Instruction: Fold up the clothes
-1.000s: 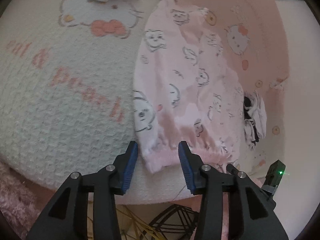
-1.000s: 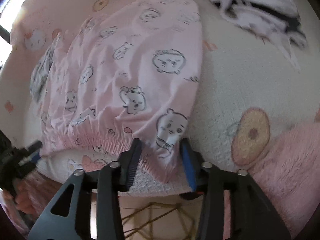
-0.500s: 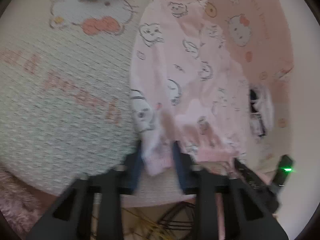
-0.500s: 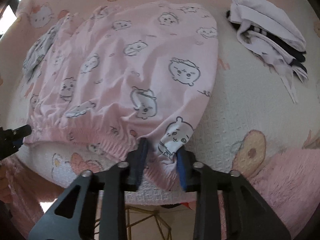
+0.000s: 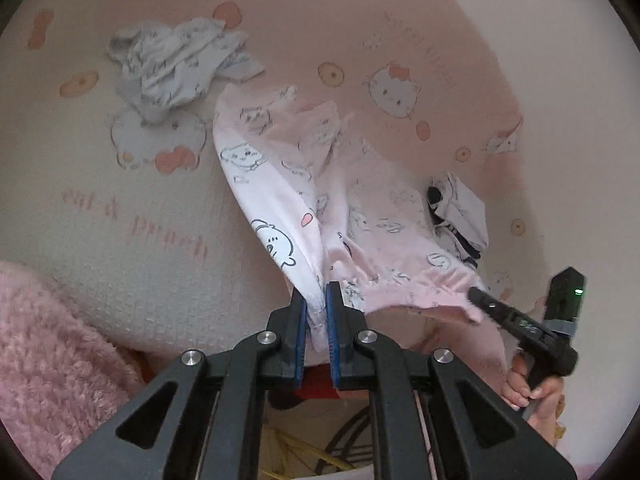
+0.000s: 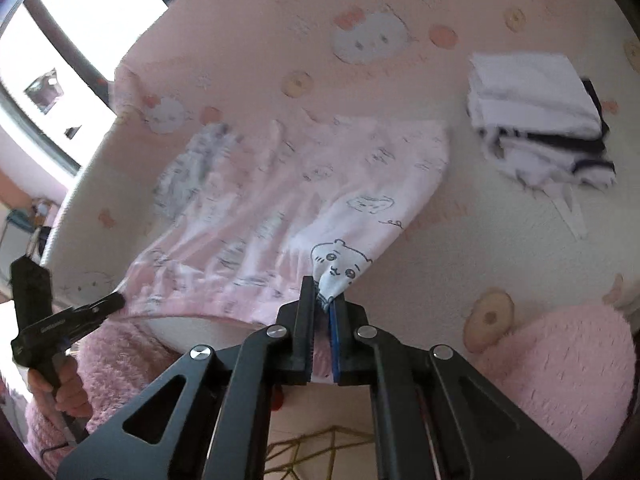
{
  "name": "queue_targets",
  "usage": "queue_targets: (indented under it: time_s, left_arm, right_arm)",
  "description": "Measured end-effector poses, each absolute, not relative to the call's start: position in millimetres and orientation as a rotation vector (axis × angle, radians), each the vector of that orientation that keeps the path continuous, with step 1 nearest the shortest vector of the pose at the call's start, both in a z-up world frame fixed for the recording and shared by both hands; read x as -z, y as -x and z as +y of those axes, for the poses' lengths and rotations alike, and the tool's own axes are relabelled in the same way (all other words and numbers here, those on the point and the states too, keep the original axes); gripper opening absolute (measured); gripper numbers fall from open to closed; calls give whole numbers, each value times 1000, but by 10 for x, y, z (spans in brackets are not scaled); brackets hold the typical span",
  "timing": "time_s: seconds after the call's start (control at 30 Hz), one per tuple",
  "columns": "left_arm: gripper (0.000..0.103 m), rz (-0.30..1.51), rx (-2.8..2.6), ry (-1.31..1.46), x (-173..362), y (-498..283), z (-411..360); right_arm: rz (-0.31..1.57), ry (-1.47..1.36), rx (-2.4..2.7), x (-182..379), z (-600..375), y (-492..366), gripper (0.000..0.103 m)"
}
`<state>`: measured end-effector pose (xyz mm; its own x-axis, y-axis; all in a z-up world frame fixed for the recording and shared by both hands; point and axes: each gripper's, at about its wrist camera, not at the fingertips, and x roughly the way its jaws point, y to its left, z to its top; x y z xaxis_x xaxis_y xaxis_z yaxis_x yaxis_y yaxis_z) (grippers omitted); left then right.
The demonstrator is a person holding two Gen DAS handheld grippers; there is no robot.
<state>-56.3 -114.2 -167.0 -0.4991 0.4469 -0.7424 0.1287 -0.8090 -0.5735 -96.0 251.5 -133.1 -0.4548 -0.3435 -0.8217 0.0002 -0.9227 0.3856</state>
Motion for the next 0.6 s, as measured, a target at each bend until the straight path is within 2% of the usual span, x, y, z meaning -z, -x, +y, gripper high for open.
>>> queue_targets:
  time_s: [0.07,0.13,0.3,0.53,0.6]
  left_arm:
    - [10,-926,-2395,1489,1812,551,-1168]
    - [10,-975,-2379,1499,1919,540,-1167]
    - [10,-1017,-2347,1556,2113,607,-1153]
    - [10,-1050,-2328,1606,2262,657,-1214]
    - [10,-1038,-2325,1627,2296,669,-1194]
  right_arm:
    - [-544,-1594,2427,1430,2765,762,11]
    - [-620,-1675,2370,1622,2888,667,22]
    - [-639,-1886,2319,2101,2872,790,39]
    - [-487,-1948,2298,2161,2607,713,52]
    - [-465,-1984,2285,2208,2563,666,53]
